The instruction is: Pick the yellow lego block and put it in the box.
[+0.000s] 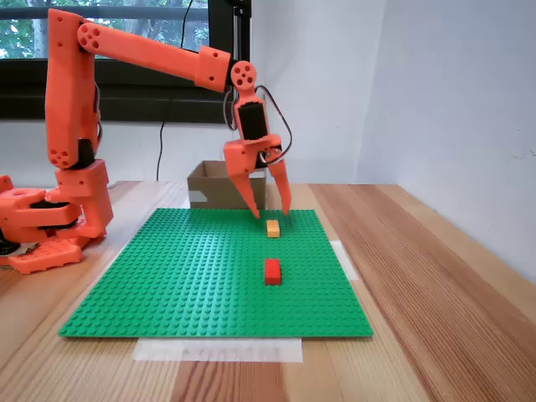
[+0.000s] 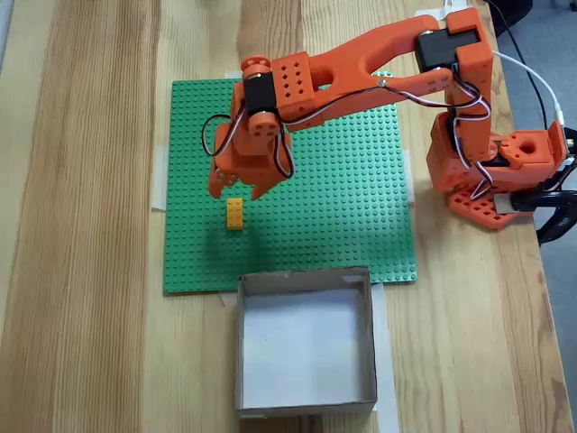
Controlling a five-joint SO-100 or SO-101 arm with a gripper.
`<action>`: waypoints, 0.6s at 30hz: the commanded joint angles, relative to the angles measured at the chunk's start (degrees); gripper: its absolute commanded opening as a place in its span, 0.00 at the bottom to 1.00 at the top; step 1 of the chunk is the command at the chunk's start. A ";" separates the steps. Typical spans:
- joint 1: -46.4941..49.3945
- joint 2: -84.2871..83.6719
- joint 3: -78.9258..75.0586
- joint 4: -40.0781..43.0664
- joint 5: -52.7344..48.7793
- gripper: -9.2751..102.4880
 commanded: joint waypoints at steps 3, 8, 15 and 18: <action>-0.18 -0.09 -2.29 -0.44 -0.18 0.28; -0.44 -1.76 -3.78 -0.09 -0.09 0.28; -0.44 -2.46 -4.39 0.18 -0.18 0.27; -0.26 -2.64 -4.39 0.18 -0.18 0.27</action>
